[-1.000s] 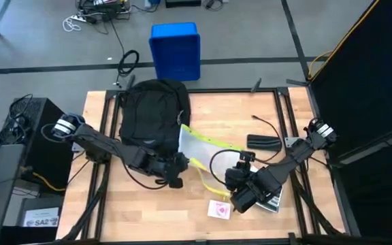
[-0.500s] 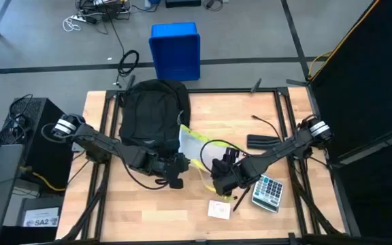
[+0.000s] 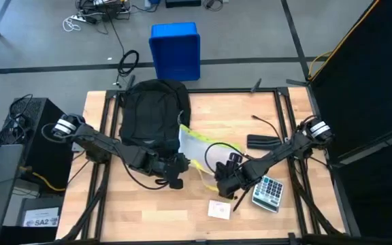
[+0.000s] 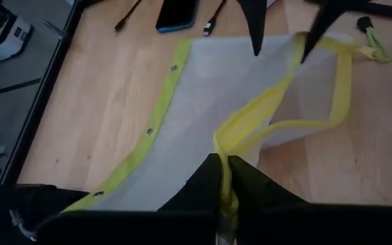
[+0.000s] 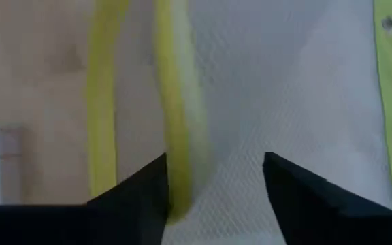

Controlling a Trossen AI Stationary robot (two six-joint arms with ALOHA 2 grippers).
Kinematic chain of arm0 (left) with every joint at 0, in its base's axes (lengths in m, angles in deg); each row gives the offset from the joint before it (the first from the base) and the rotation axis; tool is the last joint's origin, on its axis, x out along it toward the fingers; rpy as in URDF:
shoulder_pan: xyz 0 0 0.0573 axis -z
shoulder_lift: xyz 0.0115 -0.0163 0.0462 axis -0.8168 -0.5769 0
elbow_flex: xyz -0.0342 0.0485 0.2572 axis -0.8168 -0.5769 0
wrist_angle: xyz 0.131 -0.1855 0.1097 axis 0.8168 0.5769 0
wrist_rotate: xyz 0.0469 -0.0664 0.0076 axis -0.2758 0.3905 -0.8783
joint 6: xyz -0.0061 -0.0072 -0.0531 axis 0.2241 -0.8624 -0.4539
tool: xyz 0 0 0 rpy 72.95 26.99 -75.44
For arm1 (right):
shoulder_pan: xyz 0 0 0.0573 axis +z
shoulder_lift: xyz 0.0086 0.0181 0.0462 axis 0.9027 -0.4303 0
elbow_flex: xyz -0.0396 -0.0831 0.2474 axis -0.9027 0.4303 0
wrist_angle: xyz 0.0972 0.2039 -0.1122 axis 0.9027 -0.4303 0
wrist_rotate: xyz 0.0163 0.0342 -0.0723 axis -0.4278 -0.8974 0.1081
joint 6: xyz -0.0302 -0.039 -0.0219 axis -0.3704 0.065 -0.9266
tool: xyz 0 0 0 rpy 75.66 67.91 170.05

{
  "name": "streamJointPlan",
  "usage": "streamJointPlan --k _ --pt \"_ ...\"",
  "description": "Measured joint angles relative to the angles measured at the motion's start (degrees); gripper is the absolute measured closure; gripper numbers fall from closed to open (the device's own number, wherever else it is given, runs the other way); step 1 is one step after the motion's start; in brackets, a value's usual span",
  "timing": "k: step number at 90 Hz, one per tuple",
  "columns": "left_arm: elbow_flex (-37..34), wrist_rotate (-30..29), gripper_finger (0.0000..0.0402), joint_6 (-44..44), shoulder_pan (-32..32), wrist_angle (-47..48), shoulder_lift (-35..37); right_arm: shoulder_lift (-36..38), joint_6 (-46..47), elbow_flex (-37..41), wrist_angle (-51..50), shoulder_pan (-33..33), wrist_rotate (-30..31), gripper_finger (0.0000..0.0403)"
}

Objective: Unpack backpack
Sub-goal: Put the charger adapter into the zip lock bag

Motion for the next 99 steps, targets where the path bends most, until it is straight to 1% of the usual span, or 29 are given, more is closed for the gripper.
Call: streamJointPlan --k 11,16,23,28,39,48,59,77,93,99 --pt "0.0 0.0 0.0402 0.0 0.0 0.0 0.0 0.0 -0.4 1.6 -0.3 -0.5 0.0 0.0274" --pt "0.0 0.0 0.0402 0.0 0.0 0.0 0.0 0.0 -1.2 1.6 -0.5 -0.5 -0.1 0.0308" --pt "0.0 0.0 0.0402 0.0 0.0 0.0 0.0 0.0 -2.8 1.3 -0.6 -0.5 -0.1 0.0369" --pt "0.0 0.0 0.0402 0.0 0.0 0.1 0.0 0.0 -4.7 0.8 -0.6 -0.5 -0.4 0.0391" --pt "0.0 0.0 0.0402 0.0 0.0 0.3 0.0 0.0 -4.9 -1.5 -3.2 -0.4 0.6 0.0398" --pt "0.0 -0.1 0.0402 0.0 0.0 1.0 0.0 0.0 -4.8 -4.4 -7.6 0.3 4.5 0.0402" --pt "0.0 -2.6 0.0402 0.0 0.0 2.0 0.0 0.1 -4.0 -9.5 -15.0 1.2 8.5 0.0403" --pt "0.7 -4.4 0.0402 1.4 0.0 2.0 0.0 0.2 -1.8 -18.1 -26.3 2.2 14.7 0.0403" --pt "2.6 -5.9 0.0402 3.2 0.0 1.6 0.0 0.2 -0.9 -22.5 -32.6 2.0 16.4 0.0403" --pt "3.5 -6.3 0.0402 4.3 0.0 3.1 0.0 0.2 -0.7 -23.4 -34.4 1.8 17.1 0.0403"
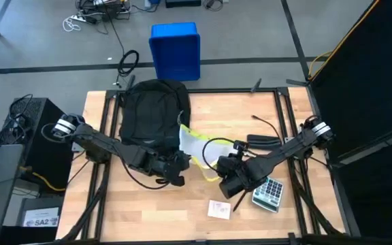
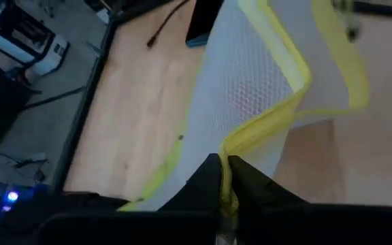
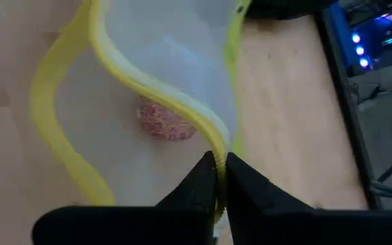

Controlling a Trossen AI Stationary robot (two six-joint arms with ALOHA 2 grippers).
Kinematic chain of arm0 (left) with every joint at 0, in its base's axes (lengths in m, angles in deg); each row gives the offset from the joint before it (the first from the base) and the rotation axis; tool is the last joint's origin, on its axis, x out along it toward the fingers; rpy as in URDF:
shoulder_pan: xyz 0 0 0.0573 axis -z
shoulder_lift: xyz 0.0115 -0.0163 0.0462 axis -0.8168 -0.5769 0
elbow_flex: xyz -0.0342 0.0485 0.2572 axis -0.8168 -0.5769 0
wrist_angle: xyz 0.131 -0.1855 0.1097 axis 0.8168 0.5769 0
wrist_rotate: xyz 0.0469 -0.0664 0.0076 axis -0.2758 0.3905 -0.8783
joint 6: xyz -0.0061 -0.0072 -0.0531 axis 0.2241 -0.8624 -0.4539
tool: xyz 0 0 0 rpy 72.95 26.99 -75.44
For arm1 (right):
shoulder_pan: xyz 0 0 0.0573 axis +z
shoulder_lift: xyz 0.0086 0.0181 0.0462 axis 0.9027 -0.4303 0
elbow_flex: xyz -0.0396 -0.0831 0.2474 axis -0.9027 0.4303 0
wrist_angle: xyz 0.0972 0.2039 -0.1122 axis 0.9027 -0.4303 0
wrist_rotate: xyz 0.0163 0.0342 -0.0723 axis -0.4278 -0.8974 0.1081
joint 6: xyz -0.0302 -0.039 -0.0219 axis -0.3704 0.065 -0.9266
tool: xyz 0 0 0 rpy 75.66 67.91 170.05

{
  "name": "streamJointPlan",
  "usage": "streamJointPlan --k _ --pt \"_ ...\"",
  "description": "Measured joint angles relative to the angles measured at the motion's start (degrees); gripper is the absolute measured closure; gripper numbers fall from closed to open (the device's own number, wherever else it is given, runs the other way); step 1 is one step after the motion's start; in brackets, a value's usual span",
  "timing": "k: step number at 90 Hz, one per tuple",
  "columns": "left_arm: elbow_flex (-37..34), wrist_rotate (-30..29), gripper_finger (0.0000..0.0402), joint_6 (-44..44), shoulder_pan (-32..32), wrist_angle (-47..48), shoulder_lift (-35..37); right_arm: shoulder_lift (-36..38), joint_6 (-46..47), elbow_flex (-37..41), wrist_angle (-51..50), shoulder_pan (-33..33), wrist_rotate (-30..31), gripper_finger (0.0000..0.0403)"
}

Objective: Unpack backpack
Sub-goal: Put the charger adapter into the zip lock bag

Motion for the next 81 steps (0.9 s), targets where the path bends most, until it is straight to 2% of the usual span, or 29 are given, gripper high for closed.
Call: streamJointPlan --k 23,32,56,62,81 --pt "3.8 -4.0 0.0402 1.1 0.4 5.0 0.5 0.0 2.8 -3.3 -7.9 0.0 2.3 0.0403" --pt "4.7 -4.9 0.0402 1.0 0.4 3.8 0.6 0.0 2.9 -4.7 -10.0 0.0 2.4 0.0403" --pt "4.7 -6.3 0.0402 -0.2 0.4 5.8 0.8 0.0 2.8 -6.5 -10.3 0.0 3.1 0.0403" --pt "3.9 -6.0 0.0402 -1.6 0.4 5.0 0.8 0.0 2.8 -6.3 -9.4 0.0 2.9 0.0403" --pt "-2.8 -4.6 0.0402 -4.2 0.4 0.2 0.7 0.0 -1.3 -0.4 2.2 -0.2 2.1 0.0403"
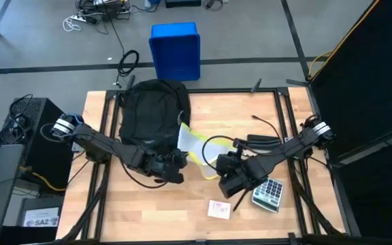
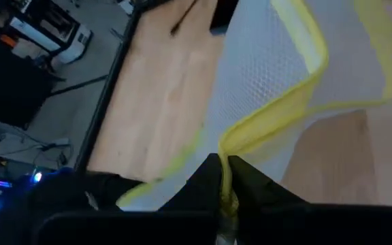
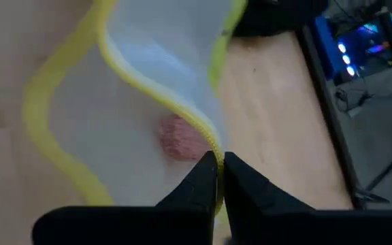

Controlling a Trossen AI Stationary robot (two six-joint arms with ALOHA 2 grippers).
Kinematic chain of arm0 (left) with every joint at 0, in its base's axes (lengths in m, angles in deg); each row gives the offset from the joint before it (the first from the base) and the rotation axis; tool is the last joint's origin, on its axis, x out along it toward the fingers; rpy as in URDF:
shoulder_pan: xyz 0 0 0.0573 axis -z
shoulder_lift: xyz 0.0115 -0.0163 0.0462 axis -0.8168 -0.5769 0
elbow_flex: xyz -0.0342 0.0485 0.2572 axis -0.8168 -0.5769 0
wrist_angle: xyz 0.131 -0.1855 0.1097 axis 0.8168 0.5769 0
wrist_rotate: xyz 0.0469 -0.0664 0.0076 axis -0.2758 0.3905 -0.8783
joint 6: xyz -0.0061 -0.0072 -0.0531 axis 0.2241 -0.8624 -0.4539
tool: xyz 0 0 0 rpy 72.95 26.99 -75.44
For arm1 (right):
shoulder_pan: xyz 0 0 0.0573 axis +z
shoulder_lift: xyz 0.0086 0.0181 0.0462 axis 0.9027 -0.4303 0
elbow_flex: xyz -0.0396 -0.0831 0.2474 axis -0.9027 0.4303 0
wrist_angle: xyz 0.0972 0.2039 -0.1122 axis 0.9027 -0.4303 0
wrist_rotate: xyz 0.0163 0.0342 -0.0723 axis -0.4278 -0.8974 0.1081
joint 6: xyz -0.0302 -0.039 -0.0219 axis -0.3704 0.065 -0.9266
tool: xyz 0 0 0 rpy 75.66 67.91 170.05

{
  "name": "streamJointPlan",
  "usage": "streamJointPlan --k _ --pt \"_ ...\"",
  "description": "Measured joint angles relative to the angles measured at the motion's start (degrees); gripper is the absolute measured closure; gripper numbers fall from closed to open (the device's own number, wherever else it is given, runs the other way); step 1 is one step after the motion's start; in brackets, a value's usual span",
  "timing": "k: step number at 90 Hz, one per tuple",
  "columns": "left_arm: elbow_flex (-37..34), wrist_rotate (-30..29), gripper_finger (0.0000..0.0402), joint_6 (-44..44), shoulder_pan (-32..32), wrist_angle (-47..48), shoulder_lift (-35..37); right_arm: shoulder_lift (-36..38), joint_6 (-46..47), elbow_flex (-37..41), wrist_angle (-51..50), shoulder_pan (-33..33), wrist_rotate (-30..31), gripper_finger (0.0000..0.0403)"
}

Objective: Unpack backpack
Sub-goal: Put the charger adapter into the zip lock bag

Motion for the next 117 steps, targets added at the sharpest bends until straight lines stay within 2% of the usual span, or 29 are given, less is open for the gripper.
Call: streamJointPlan --k 21,33,51,61,73,91,105,117 --pt "-6.0 1.3 0.0402 -1.4 -0.3 -7.1 0.0 0.0 -0.1 9.4 8.4 -2.0 -1.9 0.0403" --pt "-7.9 3.4 0.0402 2.0 -1.9 -14.1 0.0 0.0 -0.2 14.4 11.2 -3.6 -2.8 0.0403" --pt "-8.0 9.3 0.0402 4.5 -4.5 -16.9 0.0 0.0 -0.7 14.8 9.4 -4.4 -4.2 0.039" --pt "-8.0 10.3 0.0402 4.5 -5.4 -17.0 0.0 0.0 -2.3 12.5 8.0 -4.3 -8.3 0.0359" --pt "-8.0 10.8 0.0402 4.5 -5.6 -17.0 0.0 0.0 -1.8 8.7 5.6 -3.5 -11.2 0.0301" --pt "-8.0 10.9 0.0402 4.6 -5.5 -16.9 0.0 0.0 5.6 1.5 -2.6 0.0 -13.9 0.0219" --pt "-8.0 10.9 0.0402 4.6 -5.5 -16.5 -0.1 0.0 9.6 0.4 -5.6 4.9 -15.4 0.0185" --pt "-8.0 10.9 0.0402 4.6 -5.5 -16.5 -0.1 0.4 14.3 1.7 -7.8 8.6 -14.4 0.0174"
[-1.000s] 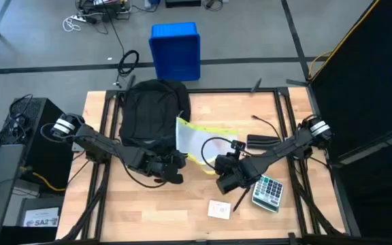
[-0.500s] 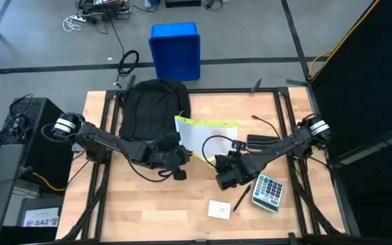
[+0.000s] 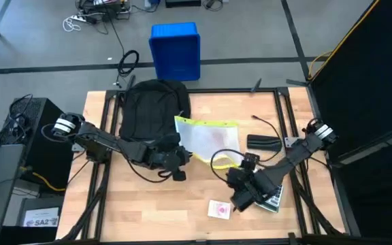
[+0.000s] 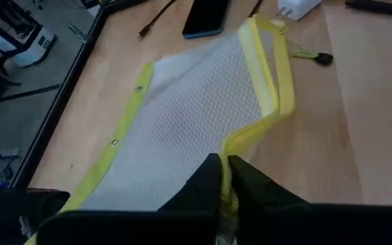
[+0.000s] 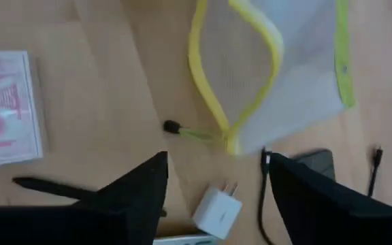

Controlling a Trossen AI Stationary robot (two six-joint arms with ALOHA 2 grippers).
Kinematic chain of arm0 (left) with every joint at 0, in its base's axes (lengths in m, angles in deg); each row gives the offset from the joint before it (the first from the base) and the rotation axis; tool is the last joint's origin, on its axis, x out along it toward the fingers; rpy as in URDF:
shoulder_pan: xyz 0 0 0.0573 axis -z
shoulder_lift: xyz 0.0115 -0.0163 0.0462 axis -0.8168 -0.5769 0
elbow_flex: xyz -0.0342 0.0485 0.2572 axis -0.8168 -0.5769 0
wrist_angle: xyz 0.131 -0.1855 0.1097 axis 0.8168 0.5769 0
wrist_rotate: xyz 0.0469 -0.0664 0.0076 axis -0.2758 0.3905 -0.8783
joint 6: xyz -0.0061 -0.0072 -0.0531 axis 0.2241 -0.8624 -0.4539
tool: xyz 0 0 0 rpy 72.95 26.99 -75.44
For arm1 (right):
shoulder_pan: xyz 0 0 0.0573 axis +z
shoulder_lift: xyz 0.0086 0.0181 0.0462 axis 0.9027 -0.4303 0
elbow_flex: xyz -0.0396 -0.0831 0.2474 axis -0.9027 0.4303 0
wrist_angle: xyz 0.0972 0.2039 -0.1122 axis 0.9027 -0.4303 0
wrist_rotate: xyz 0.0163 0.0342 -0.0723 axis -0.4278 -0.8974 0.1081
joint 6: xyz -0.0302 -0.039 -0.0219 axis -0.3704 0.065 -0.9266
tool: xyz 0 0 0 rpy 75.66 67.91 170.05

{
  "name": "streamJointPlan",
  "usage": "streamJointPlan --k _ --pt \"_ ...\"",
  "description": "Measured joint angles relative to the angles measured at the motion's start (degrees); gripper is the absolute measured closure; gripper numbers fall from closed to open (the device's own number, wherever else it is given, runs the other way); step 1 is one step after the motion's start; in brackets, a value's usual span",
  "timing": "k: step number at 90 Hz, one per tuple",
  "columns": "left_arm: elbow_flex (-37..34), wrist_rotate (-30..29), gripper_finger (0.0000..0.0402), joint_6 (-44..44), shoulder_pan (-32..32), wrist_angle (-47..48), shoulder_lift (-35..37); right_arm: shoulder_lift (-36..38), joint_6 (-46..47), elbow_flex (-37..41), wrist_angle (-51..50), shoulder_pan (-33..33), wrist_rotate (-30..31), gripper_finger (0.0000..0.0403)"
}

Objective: Unpack backpack
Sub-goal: Put the charger adapter into the zip lock bag

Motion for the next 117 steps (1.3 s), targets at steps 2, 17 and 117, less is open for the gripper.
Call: streamJointPlan --k 2,17,117 --pt "0.0 0.0 0.0402 0.0 0.0 0.0 0.0 0.4 1.1 0.5 -0.3 0.5 0.6 0.0174" --pt "0.0 0.0 0.0402 -0.1 0.2 -0.3 0.0 5.4 9.3 8.3 -0.4 2.6 -0.4 0.0193" --pt "0.0 0.4 0.0402 -0.2 0.2 -0.5 0.0 19.0 8.3 47.5 41.3 -9.5 -21.9 0.02"
